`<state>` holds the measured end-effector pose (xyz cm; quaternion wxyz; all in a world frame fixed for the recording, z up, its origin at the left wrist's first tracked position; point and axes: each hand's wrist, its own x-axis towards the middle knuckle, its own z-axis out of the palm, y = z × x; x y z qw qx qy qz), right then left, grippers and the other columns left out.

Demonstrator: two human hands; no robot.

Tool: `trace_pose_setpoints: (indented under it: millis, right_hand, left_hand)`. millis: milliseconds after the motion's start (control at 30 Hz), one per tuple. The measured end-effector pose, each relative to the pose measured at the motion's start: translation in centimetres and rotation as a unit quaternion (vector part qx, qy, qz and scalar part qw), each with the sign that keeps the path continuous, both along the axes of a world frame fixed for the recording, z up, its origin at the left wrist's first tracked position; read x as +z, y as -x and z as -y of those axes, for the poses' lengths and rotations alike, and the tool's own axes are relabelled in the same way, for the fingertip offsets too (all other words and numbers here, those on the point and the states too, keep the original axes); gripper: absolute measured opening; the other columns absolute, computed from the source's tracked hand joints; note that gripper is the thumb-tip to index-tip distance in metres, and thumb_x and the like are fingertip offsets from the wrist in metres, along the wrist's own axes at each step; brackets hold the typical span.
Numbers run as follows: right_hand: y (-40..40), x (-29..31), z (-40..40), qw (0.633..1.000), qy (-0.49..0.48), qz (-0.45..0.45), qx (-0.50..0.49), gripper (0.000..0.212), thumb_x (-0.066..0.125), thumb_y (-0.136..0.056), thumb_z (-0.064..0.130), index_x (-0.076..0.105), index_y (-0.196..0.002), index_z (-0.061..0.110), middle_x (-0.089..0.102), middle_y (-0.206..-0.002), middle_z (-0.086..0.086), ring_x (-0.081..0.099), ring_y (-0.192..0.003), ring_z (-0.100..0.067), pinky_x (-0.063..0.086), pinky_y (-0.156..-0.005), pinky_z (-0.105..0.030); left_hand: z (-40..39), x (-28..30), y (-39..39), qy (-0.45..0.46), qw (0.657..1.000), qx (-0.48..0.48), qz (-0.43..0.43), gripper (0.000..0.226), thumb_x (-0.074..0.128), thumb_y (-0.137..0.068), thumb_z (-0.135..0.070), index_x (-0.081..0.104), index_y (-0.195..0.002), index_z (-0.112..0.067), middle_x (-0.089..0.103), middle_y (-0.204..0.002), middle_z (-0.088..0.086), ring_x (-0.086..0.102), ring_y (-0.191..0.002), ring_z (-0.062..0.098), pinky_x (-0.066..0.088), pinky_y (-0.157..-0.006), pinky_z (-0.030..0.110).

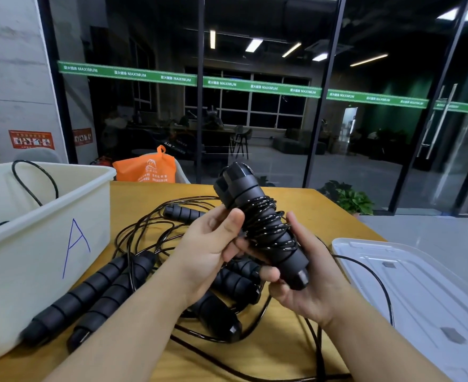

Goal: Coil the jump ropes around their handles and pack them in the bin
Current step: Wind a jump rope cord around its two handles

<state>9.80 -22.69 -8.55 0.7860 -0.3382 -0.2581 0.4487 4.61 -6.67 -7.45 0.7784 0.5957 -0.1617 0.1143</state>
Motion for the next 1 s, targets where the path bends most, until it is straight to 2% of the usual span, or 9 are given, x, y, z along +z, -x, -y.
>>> trace_pose_setpoints:
  millis: [100, 233, 333, 433, 567, 633, 833, 933, 1000]
  right_hand:
    - [0.6, 1.1, -0.1, 0.97, 0.077, 0.131, -0.19, 0.059, 0.057, -0.083, 0.057, 0.058, -0.129, 0.019, 0.071, -0.097, -0.01, 0.065, -0.06, -0.02, 0.053, -0.046, -0.026]
    - [0.7, 1.3, 0.1, 0.866, 0.151, 0.35, -0.325, 0.052, 0.061, -0.079, 0.051, 0.056, -0.13, 0.039, 0.069, -0.113, 0.004, 0.07, -0.094, -0.017, 0.056, -0.068, -0.03]
    - [1.2, 0.9, 0.1, 0.81, 0.172, 0.444, -0.342, 0.07, 0.064, -0.07, 0.057, 0.048, -0.136, 0.041, 0.064, -0.121, 0.013, 0.064, -0.108, -0.008, 0.057, -0.082, -0.031]
    - [1.6, 0.5, -0.1, 0.775, 0.191, 0.489, -0.351, 0.067, 0.061, -0.074, 0.06, 0.043, -0.136, 0.045, 0.06, -0.125, 0.019, 0.059, -0.113, -0.002, 0.053, -0.091, -0.032]
    - [1.8, 0.3, -0.8, 0.804, 0.167, 0.431, -0.373, 0.034, 0.057, -0.078, 0.058, 0.061, -0.106, 0.041, 0.07, -0.098, 0.004, 0.069, -0.089, -0.018, 0.057, -0.076, -0.041]
    - [1.8, 0.6, -0.9, 0.83, 0.158, 0.387, -0.369, 0.03, 0.058, -0.079, 0.056, 0.065, -0.097, 0.034, 0.07, -0.092, -0.004, 0.07, -0.082, -0.029, 0.057, -0.068, -0.043]
    - [1.6, 1.3, -0.4, 0.91, 0.135, 0.256, -0.297, 0.06, 0.055, -0.082, 0.052, 0.059, -0.114, 0.0, 0.067, -0.087, -0.024, 0.064, -0.064, -0.037, 0.055, -0.054, -0.037]
    - [1.3, 1.4, -0.2, 0.921, 0.144, 0.245, -0.267, 0.074, 0.057, -0.076, 0.062, 0.061, -0.113, -0.002, 0.066, -0.08, -0.021, 0.063, -0.063, -0.034, 0.052, -0.055, -0.033]
    - [1.2, 1.5, 0.1, 0.928, 0.15, 0.235, -0.247, 0.079, 0.059, -0.075, 0.065, 0.06, -0.115, -0.003, 0.066, -0.08, -0.022, 0.064, -0.062, -0.033, 0.052, -0.055, -0.032]
  left_hand:
    - [0.3, 0.4, 0.1, -0.035, 0.995, 0.091, -0.007, 0.047, 0.064, -0.071, -0.056, 0.063, -0.098, -0.017, 0.046, -0.055, -0.002, 0.041, -0.05, 0.008, 0.042, -0.057, 0.019]
    - [0.9, 1.2, 0.8, -0.113, 0.973, 0.199, 0.022, 0.05, 0.061, -0.064, -0.057, 0.056, -0.101, -0.023, 0.054, -0.056, -0.007, 0.045, -0.042, 0.003, 0.04, -0.045, 0.014]
    - [1.0, 1.1, 1.0, -0.148, 0.951, 0.268, 0.049, 0.041, 0.062, -0.065, -0.057, 0.055, -0.098, -0.035, 0.066, -0.079, -0.013, 0.06, -0.063, 0.0, 0.042, -0.051, 0.007]
    - [1.3, 0.9, 1.1, -0.207, 0.928, 0.301, 0.072, 0.037, 0.063, -0.07, -0.053, 0.056, -0.099, -0.032, 0.065, -0.087, -0.016, 0.056, -0.084, -0.016, 0.04, -0.061, -0.001]
    - [1.5, 0.8, 1.2, -0.245, 0.911, 0.317, 0.099, 0.044, 0.058, -0.071, -0.057, 0.058, -0.095, -0.02, 0.065, -0.081, -0.011, 0.058, -0.082, -0.012, 0.043, -0.061, 0.003]
    - [1.2, 0.9, 1.2, -0.283, 0.891, 0.335, 0.119, 0.047, 0.053, -0.071, -0.061, 0.057, -0.088, -0.018, 0.064, -0.076, -0.01, 0.059, -0.08, -0.007, 0.044, -0.061, 0.006]
    - [-0.5, 0.7, 0.5, -0.383, 0.842, 0.336, 0.179, 0.051, 0.047, -0.083, -0.066, 0.065, -0.1, -0.022, 0.069, -0.084, -0.013, 0.059, -0.091, -0.004, 0.045, -0.072, 0.008]
    - [-1.2, 0.8, 0.5, -0.427, 0.817, 0.327, 0.207, 0.039, 0.048, -0.089, -0.052, 0.067, -0.096, -0.019, 0.064, -0.071, -0.016, 0.06, -0.078, -0.004, 0.043, -0.063, 0.007]
    - [-1.6, 1.1, 0.6, -0.461, 0.79, 0.332, 0.23, 0.035, 0.042, -0.094, -0.049, 0.061, -0.083, -0.022, 0.049, -0.054, -0.016, 0.055, -0.063, -0.001, 0.036, -0.053, 0.006]
